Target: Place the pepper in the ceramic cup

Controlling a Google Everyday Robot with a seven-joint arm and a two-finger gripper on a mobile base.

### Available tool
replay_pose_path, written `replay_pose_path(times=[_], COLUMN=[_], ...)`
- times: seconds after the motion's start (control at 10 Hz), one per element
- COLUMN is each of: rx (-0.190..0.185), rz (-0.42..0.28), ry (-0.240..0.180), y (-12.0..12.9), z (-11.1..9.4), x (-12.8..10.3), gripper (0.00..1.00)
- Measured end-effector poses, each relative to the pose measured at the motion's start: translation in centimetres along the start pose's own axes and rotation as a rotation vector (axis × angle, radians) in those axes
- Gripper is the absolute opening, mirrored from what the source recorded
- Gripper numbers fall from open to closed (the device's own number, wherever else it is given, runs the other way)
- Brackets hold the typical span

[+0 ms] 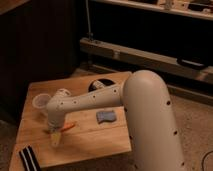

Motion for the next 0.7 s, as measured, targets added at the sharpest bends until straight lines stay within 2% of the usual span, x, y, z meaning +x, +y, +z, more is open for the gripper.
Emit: replay_pose_path(times=[0.2,0.3,0.5,0.6,0.7], rx=[0.019,0.028,0.046,0.052,0.059], rz=[0.004,0.004,-0.002,-0.007,-0.012], ry=[0.003,0.006,0.013,0.016,0.019], y=[0.04,-0.02,-0.08,-0.11,-0.12], z=[0.43,0.60,0.80,0.83,0.83], x=[-0.07,0.02,0.26,0.44,0.57], gripper=[0.80,0.75,0.56,0.49,0.46])
